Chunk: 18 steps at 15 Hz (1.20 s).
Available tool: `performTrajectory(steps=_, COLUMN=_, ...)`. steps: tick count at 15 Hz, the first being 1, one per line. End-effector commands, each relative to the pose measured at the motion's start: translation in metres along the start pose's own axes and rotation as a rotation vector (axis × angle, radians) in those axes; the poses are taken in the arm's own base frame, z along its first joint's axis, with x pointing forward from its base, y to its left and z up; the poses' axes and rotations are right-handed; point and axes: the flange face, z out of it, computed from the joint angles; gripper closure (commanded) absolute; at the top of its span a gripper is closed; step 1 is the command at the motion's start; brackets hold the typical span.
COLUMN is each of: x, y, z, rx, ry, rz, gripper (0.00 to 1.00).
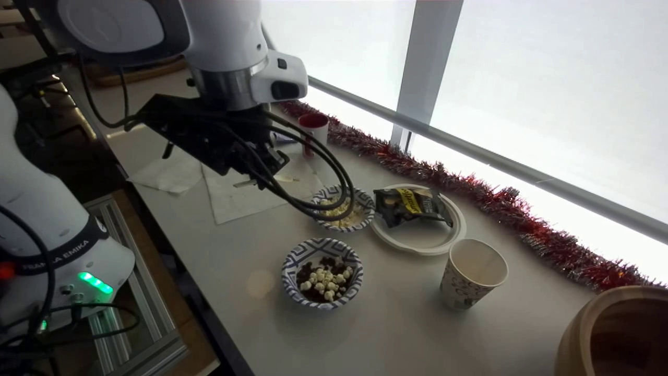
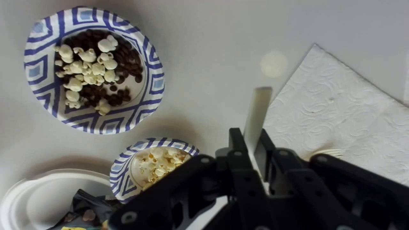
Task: Use the spoon to shift some of the black and white cereal to the other bowl
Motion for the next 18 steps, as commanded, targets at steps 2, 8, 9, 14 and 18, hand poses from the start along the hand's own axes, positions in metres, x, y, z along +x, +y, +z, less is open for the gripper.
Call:
performTrajectory(steps=2, x=0.000, y=-0.001, z=0.001, rx=-0.001, ry=-0.005, rz=-0.004, gripper=0.87)
performTrajectory(steps=8, x=-0.008, y=0.010, z=0.017, rx=0.009, ry=-0.108, rz=0.134, gripper=0.97)
performTrajectory(steps=9, x=-0.017, y=0.018, z=0.018, rx=0.011, ry=-0.113, rz=0.189, gripper=0.97)
performTrajectory(steps=14, x=-0.060, y=0.054, z=0.018, rx=0.038, ry=-0.091, rz=0.446, gripper=0.97)
performTrajectory(steps=18, x=-0.073, y=0.074, z=0.024, rx=0.064, ry=-0.044, rz=0.641, gripper=0.97)
